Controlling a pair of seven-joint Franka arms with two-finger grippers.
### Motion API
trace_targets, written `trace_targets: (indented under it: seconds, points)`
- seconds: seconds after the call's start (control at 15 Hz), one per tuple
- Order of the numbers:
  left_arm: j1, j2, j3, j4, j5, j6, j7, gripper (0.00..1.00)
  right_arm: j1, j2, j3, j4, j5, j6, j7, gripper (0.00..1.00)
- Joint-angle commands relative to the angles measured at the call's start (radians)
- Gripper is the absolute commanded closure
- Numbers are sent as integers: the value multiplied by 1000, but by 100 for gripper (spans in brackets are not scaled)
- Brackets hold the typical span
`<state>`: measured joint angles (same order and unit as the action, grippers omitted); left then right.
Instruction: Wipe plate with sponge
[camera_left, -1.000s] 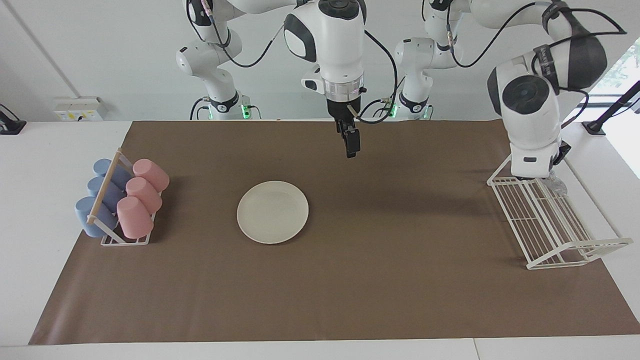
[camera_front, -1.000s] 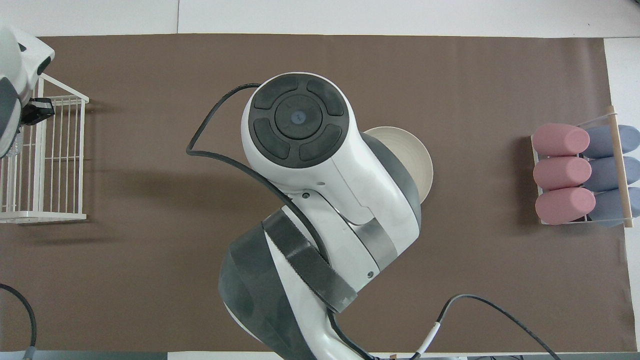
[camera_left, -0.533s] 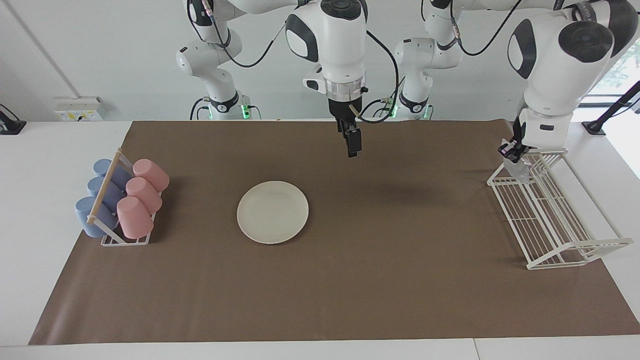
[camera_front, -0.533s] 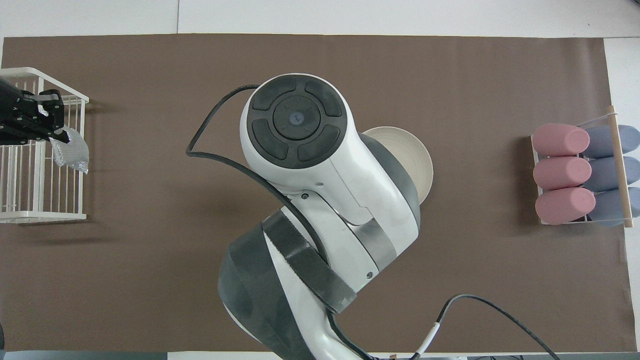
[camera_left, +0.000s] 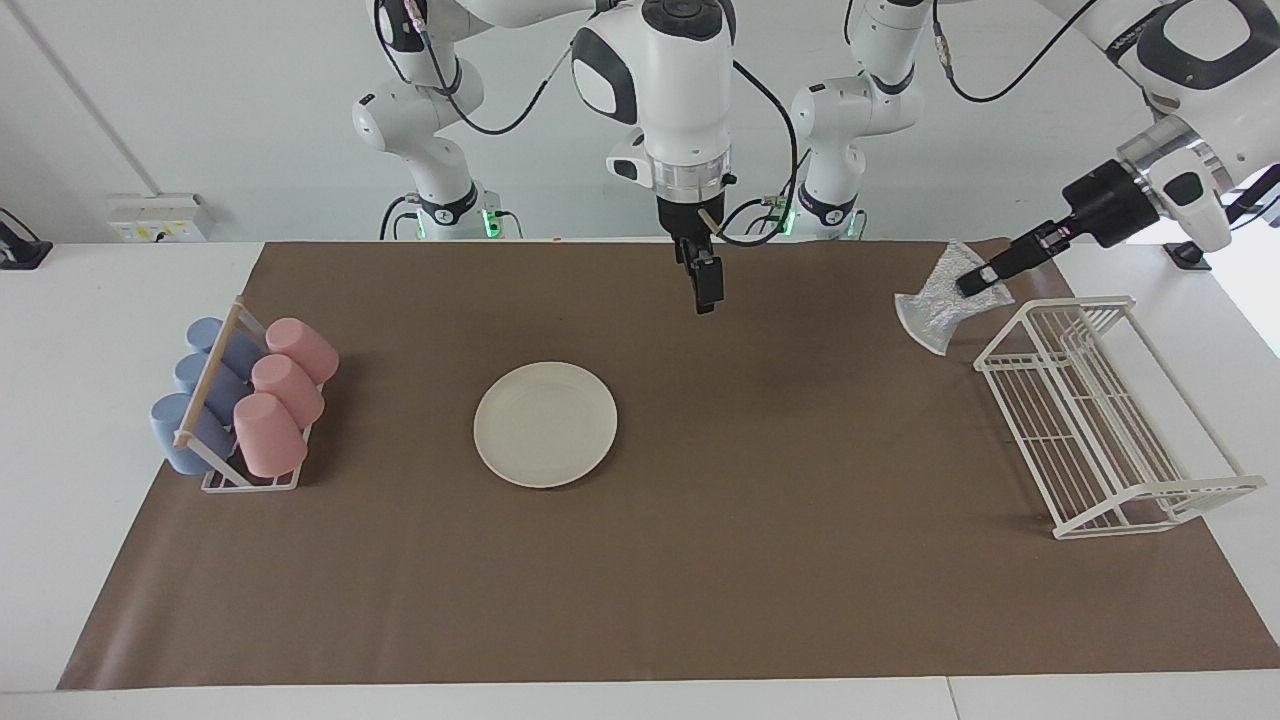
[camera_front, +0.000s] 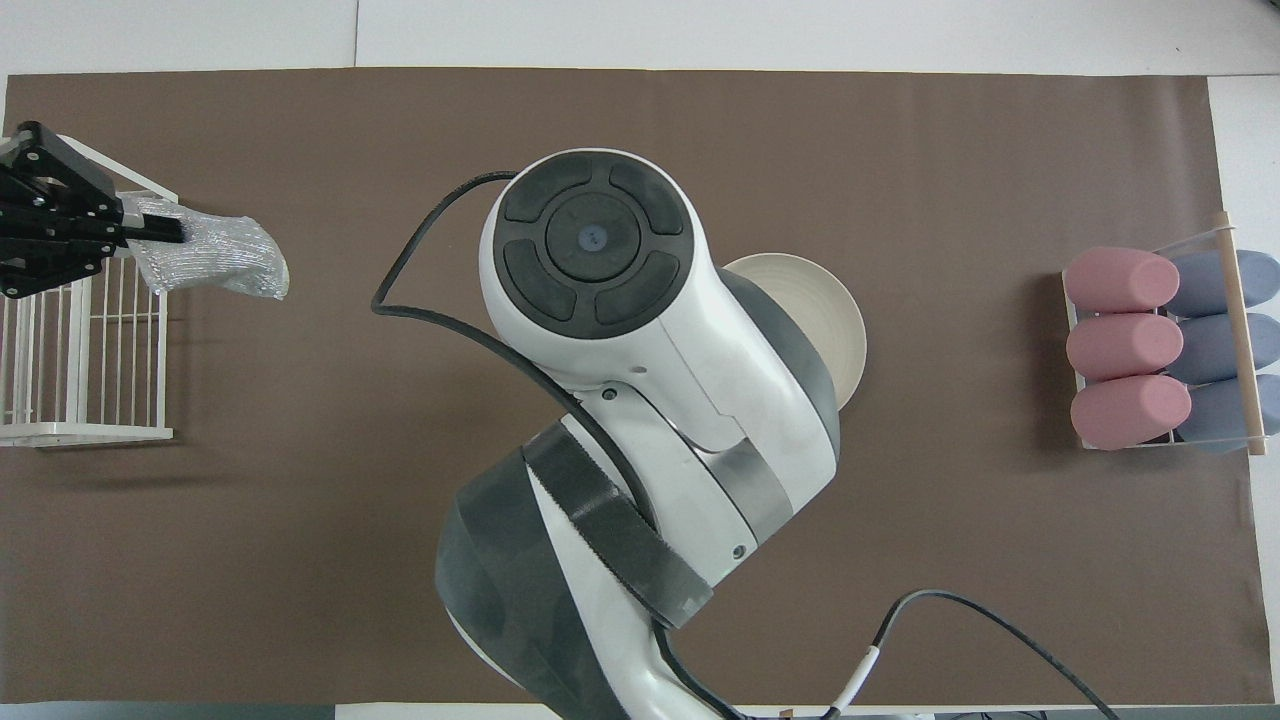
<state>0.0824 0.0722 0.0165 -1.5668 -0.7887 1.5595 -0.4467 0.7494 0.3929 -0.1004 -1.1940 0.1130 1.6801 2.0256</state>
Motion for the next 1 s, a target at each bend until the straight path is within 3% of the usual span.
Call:
trace_targets:
  seconds: [0.0, 0.47, 0.93]
  points:
    - [-30, -136, -6, -289, -160, 126, 141, 100, -1, -3, -1, -2, 31, 26, 25, 0]
    - [-114, -129, -6, -485, -427, 119, 498, 100, -1, -5, -1, -27, 155, 141, 67, 0]
    - [-187, -103, -6, -556, -550, 88, 697, 100, 44, -89, -1, -238, 198, 341, 55, 0]
